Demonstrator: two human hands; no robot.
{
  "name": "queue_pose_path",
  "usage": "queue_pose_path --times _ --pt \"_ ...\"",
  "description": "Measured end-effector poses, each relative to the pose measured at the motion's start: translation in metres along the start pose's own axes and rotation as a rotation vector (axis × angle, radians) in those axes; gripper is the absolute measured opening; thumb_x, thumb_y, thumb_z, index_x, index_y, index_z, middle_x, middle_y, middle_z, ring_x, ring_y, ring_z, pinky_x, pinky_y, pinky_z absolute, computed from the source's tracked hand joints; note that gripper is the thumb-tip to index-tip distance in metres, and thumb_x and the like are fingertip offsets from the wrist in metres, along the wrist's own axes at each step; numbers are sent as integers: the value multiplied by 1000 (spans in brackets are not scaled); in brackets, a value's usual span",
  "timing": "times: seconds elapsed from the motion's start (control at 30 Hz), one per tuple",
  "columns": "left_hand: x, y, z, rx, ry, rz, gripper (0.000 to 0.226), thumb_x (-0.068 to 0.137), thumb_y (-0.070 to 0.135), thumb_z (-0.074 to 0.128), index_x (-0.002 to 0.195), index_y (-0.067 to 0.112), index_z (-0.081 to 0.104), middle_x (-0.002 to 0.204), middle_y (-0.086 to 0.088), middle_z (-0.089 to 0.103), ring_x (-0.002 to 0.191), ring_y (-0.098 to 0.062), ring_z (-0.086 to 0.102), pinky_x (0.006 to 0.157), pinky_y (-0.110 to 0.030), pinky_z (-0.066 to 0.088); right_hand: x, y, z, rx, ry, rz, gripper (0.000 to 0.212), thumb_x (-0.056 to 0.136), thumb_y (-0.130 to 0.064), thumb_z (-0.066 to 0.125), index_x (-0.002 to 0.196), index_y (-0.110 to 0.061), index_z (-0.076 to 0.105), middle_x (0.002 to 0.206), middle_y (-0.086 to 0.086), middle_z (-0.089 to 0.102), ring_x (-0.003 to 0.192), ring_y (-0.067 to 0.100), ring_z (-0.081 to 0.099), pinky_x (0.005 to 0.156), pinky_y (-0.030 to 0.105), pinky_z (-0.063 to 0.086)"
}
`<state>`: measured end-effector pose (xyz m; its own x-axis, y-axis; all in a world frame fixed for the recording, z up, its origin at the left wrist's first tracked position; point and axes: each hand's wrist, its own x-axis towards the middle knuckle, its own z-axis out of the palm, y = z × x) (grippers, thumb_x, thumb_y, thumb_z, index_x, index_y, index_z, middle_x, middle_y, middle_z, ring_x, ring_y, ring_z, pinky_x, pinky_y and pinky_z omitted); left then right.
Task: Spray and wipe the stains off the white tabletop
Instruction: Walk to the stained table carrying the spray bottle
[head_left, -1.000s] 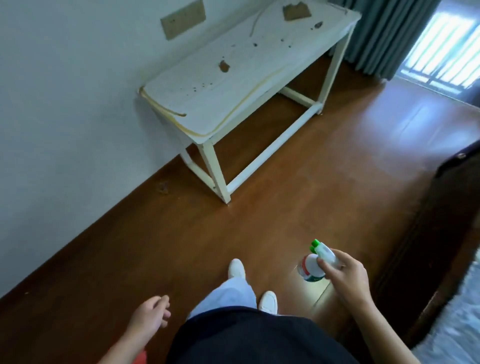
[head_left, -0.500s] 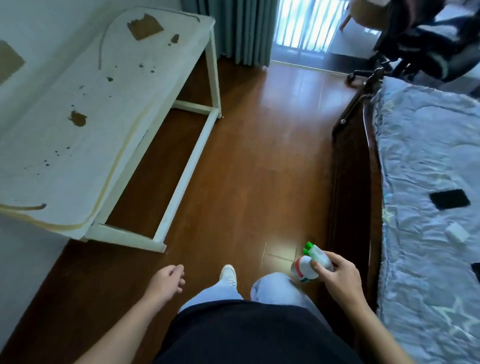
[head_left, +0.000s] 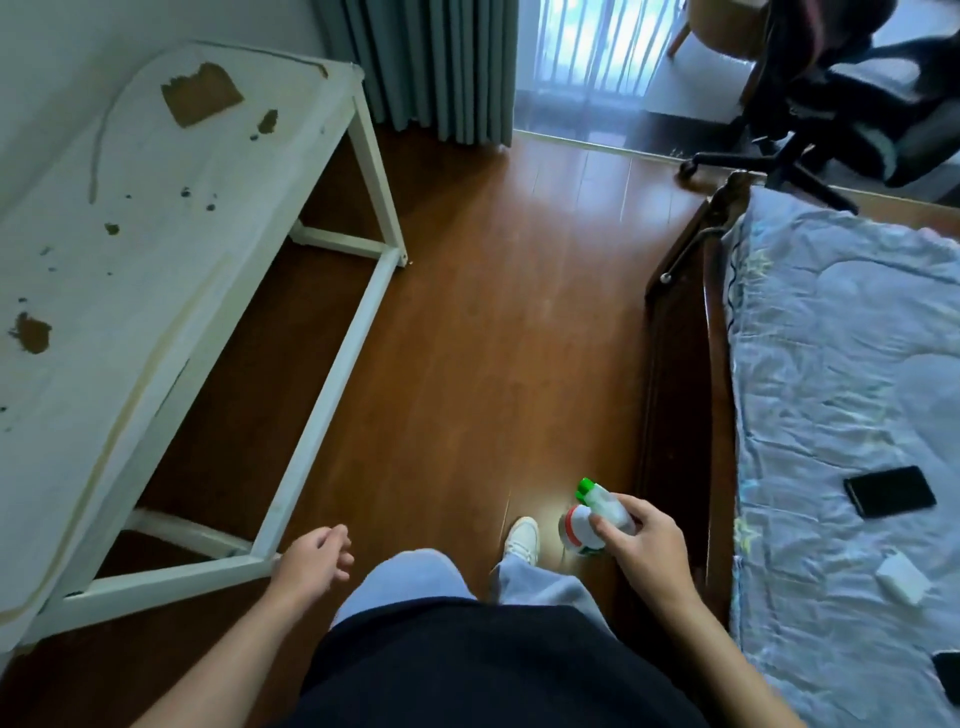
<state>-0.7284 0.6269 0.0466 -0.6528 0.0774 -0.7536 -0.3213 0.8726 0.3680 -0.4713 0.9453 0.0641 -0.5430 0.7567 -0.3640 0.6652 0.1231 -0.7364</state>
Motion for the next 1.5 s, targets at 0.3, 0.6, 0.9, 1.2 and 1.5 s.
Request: queue_pose_path --times 0.3,0.6,0.9,1.2,1.5 --pt "42 70 -3 -53 6 -117 33 109 38 44 102 16 68 95 -6 72 81 -25 71 77 -41 58 154 -74 -12 0 -106 -92 35 82 -29 81 116 -22 75 100 -12 74 92 6 69 81 34 59" --pt "143 195 -21 -69 -60 -78 35 110 36 42 103 15 68 95 -6 71 82 -22 68 75 -35 54 276 -134 -30 -10 -89 -39 28 83 -23 81 101 -41 72 91 -18 75 86 -2 69 78 27 57" --pt "224 360 -60 -27 -89 61 32 109 42 42 100 23 66 97 0 71 89 -19 69 76 -31 52 423 -203 -39 -10 -34 -12 25 81 -25 83 103 -34 73 94 -15 76 88 4 70 82 34 57" --pt "272 415 -98 -221 56 -205 35 110 40 41 105 18 67 100 -1 72 91 -20 70 89 -41 57 605 -327 20 -230 -376 -253 30 82 -26 80 111 -25 75 95 -13 70 86 4 64 79 33 54" --pt "277 413 -128 -496 236 -453 35 108 44 45 103 20 70 97 1 75 91 -23 71 93 -48 58 686 -492 114 -374 -669 -566 38 85 -30 79 118 -13 72 91 -9 64 77 3 60 58 11 40"
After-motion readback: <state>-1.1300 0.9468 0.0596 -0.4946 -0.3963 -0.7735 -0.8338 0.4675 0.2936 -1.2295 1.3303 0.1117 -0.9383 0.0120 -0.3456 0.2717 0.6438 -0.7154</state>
